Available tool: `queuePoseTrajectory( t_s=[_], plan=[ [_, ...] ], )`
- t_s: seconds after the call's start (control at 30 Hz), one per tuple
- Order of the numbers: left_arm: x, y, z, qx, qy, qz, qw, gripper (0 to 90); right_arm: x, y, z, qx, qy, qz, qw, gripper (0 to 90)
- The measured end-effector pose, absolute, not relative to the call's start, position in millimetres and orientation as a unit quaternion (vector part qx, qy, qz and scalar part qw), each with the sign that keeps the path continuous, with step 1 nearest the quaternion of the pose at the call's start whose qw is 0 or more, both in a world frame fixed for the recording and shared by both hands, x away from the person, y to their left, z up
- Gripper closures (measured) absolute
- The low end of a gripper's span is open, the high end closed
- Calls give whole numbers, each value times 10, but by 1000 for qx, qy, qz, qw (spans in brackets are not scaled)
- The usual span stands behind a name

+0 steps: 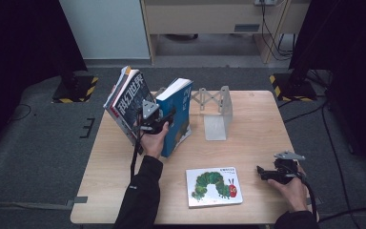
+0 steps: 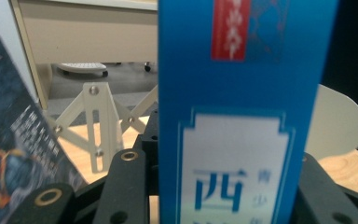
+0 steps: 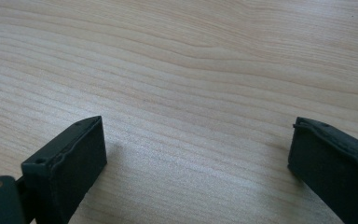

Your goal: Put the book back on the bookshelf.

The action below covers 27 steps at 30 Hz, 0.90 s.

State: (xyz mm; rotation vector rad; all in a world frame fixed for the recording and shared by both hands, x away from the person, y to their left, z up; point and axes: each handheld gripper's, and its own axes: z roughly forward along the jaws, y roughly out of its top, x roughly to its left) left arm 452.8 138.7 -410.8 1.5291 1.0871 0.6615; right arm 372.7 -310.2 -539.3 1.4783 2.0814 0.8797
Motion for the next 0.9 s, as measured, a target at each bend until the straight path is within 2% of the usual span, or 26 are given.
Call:
queuePoseTrajectory(
  t_s=[0.5,0.7,0.9],
  plan=[
    [4133,1541,-4239,652,448,267,551,590,3726,-3101,-5393,534,753,318,218,41],
    [4022,1444,-4256,657,433,267,556,583,3725,-3101,-5392,533,753,317,217,41],
    [4031,1383,-4258,647,446,281,551,583,3727,-3102,-5392,534,753,318,218,41]
  ],
)
